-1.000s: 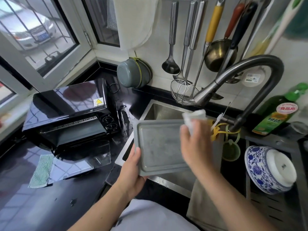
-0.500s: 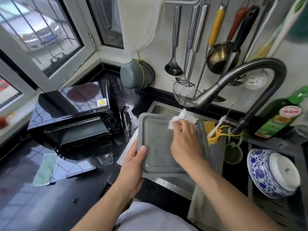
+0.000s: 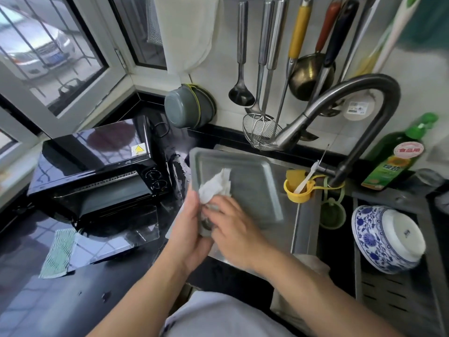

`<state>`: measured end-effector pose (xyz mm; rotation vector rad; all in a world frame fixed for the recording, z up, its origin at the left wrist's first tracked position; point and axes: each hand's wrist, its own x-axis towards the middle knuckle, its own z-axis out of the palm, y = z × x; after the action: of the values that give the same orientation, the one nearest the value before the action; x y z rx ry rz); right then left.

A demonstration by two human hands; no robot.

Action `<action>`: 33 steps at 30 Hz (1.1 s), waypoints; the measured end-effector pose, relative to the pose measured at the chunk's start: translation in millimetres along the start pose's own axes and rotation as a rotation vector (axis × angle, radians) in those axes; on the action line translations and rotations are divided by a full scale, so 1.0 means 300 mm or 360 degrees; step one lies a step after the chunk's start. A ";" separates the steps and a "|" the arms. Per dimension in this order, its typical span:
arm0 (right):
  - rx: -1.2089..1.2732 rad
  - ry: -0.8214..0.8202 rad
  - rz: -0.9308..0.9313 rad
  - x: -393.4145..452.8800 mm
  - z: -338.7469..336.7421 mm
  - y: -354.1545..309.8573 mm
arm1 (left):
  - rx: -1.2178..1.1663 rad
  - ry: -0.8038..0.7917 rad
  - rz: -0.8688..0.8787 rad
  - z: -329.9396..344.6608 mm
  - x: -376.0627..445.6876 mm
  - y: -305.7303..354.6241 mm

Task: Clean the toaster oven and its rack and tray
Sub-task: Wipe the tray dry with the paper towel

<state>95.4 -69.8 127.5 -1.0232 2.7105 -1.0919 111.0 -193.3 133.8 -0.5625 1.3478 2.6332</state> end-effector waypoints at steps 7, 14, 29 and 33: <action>-0.0187 0.0010 -0.0020 -0.078 -0.008 -0.043 | -0.0099 0.0054 0.0161 0.009 0.011 0.029; -0.0664 0.0099 0.0272 -0.210 -0.151 0.240 | -0.0011 -0.0066 0.0329 -0.018 -0.036 0.059; -0.0489 -0.0090 -0.0233 -0.072 -0.095 0.024 | 0.0072 -0.0260 0.0178 0.062 -0.106 0.003; -0.0591 0.0012 0.0665 -0.035 -0.174 0.186 | 0.0029 -0.0360 0.0254 0.083 -0.133 -0.021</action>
<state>58.0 -2.3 129.4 -0.4316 3.0017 -0.5391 142.9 -167.3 157.5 -0.1529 1.3964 2.7042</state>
